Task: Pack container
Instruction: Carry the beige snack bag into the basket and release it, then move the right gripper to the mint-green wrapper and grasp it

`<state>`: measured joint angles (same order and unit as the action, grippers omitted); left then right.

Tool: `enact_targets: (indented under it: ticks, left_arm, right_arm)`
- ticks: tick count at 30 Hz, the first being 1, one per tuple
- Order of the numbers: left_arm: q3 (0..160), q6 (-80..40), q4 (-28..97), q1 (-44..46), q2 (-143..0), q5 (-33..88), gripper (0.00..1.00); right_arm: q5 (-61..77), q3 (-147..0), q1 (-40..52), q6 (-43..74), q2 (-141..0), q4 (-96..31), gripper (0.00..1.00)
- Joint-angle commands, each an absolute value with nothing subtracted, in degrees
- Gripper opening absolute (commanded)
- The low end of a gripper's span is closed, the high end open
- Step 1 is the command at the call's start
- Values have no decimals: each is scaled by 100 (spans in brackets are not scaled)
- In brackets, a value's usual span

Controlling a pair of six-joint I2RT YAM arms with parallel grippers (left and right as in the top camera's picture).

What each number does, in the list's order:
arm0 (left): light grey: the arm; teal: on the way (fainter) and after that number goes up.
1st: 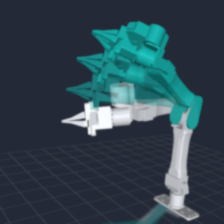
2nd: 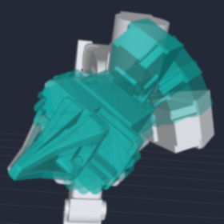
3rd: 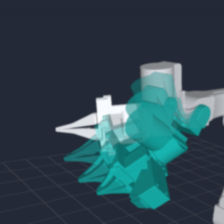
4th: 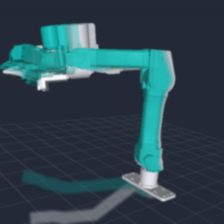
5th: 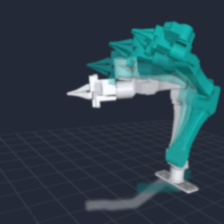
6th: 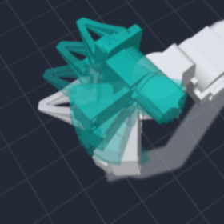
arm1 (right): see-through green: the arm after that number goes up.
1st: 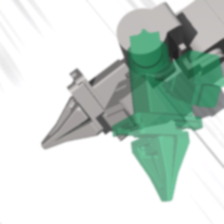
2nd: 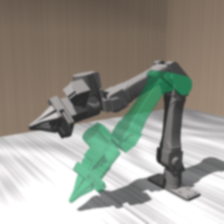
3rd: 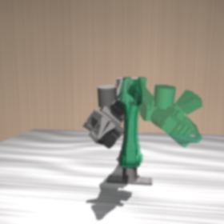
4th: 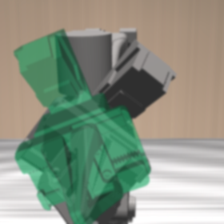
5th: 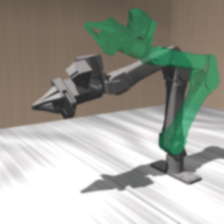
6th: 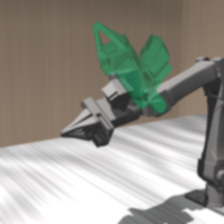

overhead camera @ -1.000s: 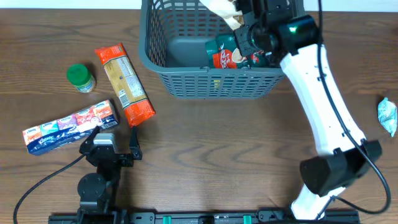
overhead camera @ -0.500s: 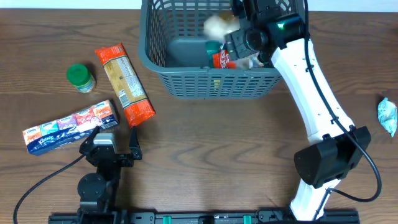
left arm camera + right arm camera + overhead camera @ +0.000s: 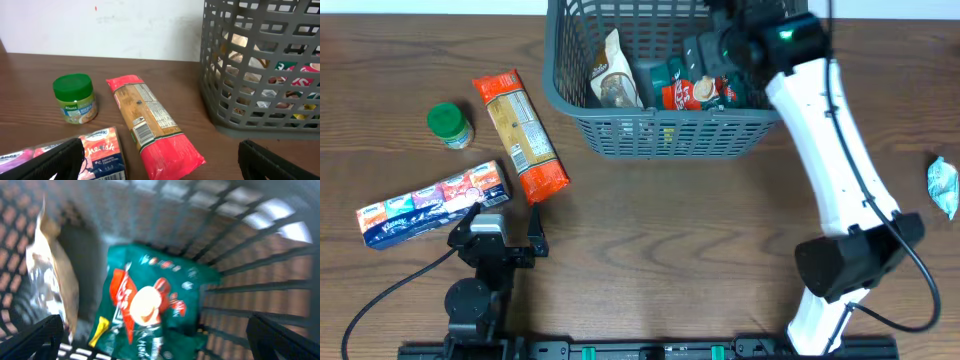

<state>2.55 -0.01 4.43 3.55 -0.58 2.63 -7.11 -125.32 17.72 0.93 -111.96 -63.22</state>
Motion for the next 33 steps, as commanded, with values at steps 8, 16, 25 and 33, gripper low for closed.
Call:
enact_targets:
  ticks: [8, 16, 25, 33]
  left_arm:
    - [97, -8, 523, 373, -34, 239, 99]
    - [97, -8, 523, 373, -34, 239, 99]
    - [97, -8, 523, 373, -34, 239, 99]
    - [97, -8, 523, 373, -34, 239, 99]
  right_arm:
    - [-1498, -13410, -12, 1586, -10412, -7583, 99]
    - [-1503, -13334, -1715, 1428, -10427, -8635, 99]
    - [-1505, -13072, -2849, 1483, -10427, -8785, 99]
    - [-1490, -11959, -3304, 2231, -10427, -8407, 99]
